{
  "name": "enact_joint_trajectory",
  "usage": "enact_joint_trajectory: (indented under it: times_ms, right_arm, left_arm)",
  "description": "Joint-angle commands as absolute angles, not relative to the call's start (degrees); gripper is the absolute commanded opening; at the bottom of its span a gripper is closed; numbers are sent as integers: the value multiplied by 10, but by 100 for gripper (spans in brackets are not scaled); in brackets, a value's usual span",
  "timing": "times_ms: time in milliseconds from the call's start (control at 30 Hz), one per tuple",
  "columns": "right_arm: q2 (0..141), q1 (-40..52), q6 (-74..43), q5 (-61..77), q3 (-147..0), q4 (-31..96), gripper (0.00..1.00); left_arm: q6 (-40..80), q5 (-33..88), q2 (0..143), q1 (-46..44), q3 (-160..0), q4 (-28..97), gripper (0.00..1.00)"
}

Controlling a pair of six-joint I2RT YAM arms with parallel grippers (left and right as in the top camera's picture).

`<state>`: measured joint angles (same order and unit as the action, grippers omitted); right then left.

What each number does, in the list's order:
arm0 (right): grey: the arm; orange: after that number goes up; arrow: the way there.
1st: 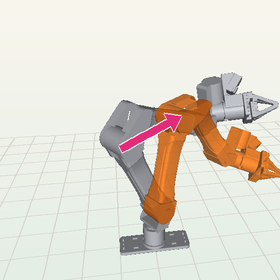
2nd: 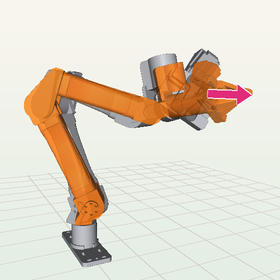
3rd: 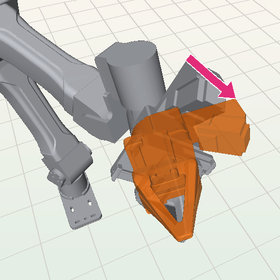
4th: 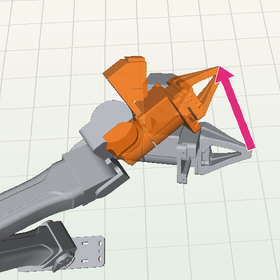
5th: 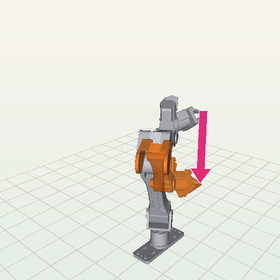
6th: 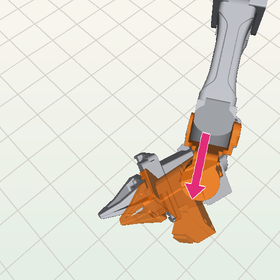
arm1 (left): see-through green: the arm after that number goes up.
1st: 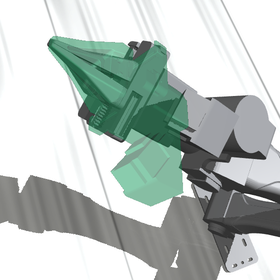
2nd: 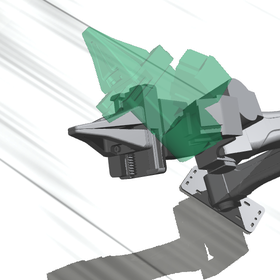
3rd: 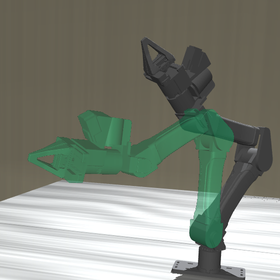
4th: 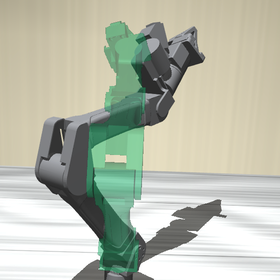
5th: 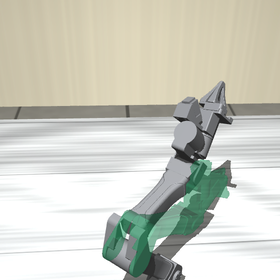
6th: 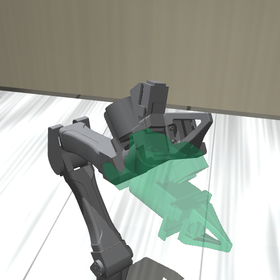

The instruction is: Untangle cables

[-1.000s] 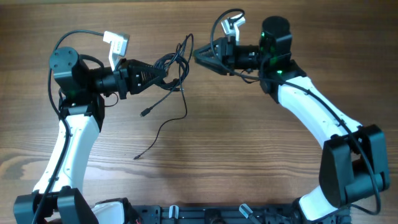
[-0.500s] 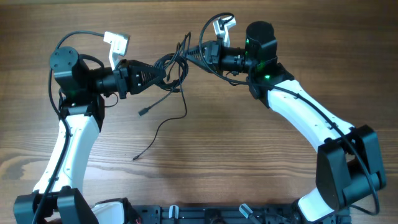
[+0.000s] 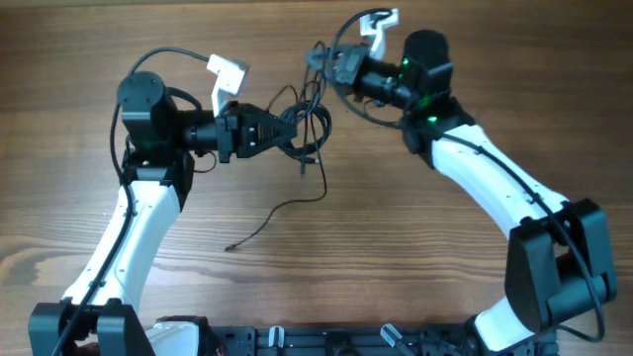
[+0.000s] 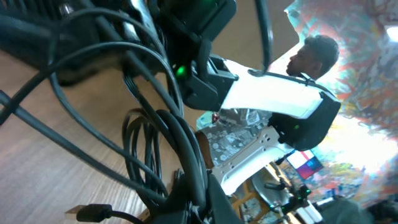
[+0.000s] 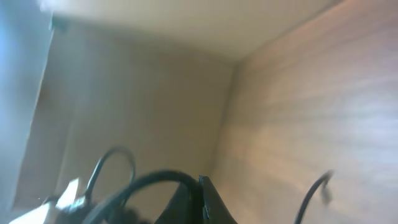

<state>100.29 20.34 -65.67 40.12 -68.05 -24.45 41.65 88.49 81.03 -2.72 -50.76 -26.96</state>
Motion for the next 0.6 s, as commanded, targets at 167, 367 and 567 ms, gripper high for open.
enact_joint_trajectory:
  times_ms: [167,367,567]
  right_arm:
    - [1001,112,-535,332,-686,-124,8]
    - [1001,110,-427,335,-686,-10,4]
    - [1001,110,-392,332,-686,68,84]
  left_arm:
    - [439,904,802,-34,-517,-283,4]
    - [455,903,802,-17,-517,-300,4]
    - [476,904,803,6,-517,-300,4]
